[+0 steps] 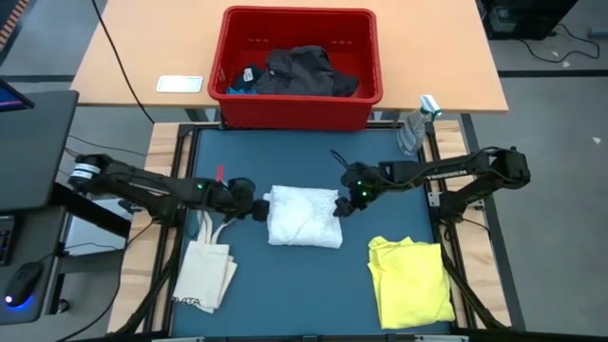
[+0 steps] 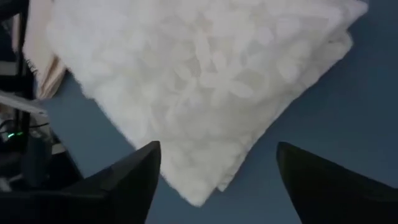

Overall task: Fold laundry
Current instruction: Stack the white cloth on top of the yellow shirt

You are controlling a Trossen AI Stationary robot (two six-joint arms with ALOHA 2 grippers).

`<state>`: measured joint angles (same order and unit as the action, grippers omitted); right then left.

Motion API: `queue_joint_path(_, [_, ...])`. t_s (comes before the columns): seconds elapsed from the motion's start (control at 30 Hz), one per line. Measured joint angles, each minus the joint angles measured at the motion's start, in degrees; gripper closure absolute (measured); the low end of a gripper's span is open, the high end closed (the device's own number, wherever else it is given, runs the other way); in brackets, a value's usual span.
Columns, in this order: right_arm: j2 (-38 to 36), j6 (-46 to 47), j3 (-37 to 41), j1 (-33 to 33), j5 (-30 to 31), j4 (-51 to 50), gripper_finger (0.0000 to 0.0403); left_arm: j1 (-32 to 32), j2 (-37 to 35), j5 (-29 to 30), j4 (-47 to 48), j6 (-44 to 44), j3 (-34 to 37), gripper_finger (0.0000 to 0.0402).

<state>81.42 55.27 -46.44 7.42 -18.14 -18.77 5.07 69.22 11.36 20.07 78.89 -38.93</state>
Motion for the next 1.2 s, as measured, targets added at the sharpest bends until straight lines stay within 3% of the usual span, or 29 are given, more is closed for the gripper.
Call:
queue_joint_path(0.13, [-0.3,-0.8,0.0,1.3,-3.7,-0.8,0.0057,-1.5,3.8,0.1,-11.1,2.4,3.5,0.0078])
queue_joint_path(0.27, [-0.4,-1.8,0.0,2.7,-7.3,-1.8,0.0055,-2.7,8.3,0.0,-14.9,3.6,3.9,0.005])
queue_joint_path(0.63, [-0.4,-2.4,0.0,5.1,-8.6,-3.5,0.0057,-4.9,20.1,-3.4,-22.6,5.6,3.9,0.0048])
queue_joint_path(0.77, [0.8,-1.0,-0.1,5.1,-4.0,-2.0,0.0057,-4.9,20.5,-2.9,-23.5,5.3,3.9,0.0084])
queue_joint_path(1.03, [12.4,3.2,0.0,4.1,-2.7,8.6,0.0057,-4.9,20.8,-3.0,-24.7,1.1,4.1,0.0213])
queue_joint_path(1.2, [21.9,5.2,-0.2,2.6,-6.5,28.0,0.0072,-4.9,20.8,-3.0,-25.1,-0.4,4.1,0.0269])
